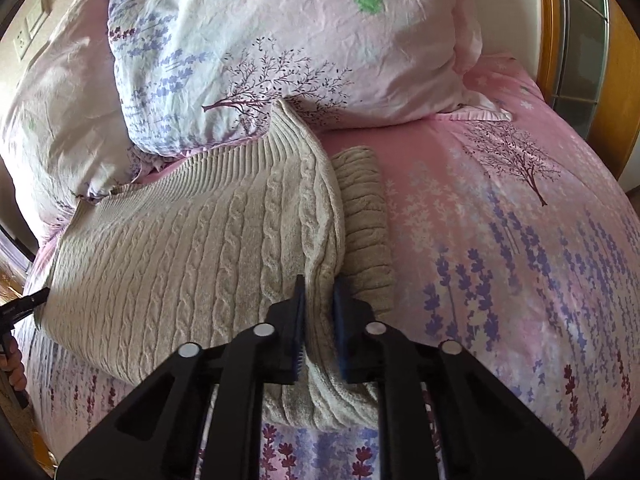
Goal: Fold small clothes
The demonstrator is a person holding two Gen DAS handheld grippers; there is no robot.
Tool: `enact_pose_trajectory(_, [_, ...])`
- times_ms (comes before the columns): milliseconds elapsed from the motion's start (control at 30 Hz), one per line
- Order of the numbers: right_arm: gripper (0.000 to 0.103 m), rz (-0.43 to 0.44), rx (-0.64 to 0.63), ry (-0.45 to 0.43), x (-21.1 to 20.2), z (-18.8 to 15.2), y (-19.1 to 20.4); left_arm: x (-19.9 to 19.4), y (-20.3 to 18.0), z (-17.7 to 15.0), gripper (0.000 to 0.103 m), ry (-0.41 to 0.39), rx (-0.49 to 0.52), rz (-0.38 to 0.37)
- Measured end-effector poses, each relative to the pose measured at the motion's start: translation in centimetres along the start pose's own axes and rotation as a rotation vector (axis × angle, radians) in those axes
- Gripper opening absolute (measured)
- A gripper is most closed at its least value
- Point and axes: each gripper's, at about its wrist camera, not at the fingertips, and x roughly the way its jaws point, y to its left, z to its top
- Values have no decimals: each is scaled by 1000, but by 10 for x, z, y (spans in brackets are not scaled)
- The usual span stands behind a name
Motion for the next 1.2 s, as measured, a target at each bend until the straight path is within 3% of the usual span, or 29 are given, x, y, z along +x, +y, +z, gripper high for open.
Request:
enact_pose_trajectory(200, [10, 114, 125, -68, -28, 5, -16, -19, 9, 2, 7, -23, -36, -58])
enact_pose_trajectory(333, [10, 150, 144, -98, -44, 1, -17, -39, 14, 4, 7, -49, -46, -102])
enact_pose_trajectory(467, [10, 110, 139, -62, -37, -9, -19, -35, 21, -1, 7, -23, -52, -99])
enact_pose_trajectory(567, [10, 148, 205, -42, -35, -16, -29, -31, 28, -7, 7, -1, -86, -125])
enact_pose_trajectory(833, [11, 75, 183, 2, -24, -24, -27, -19, 34, -7, 9, 25, -85, -73])
enact_pose_trajectory(933, [30, 26, 162, -22, -34, -18, -19, -27, 30, -7, 14, 4, -65, -59])
enact_pose_trajectory(1000, [46, 0, 135, -68, -43, -13, -14, -37, 32, -4, 22, -30, -75, -44])
enact_pose_trajectory(1100, [52, 4, 69, -119, -52, -6, 3, -52, 31, 1, 33, -90, -78, -30])
enact_pose_trajectory(1200, [61, 18, -5, -113, -46, -1, 25, -59, 16, 6, 46, -134, -49, -22])
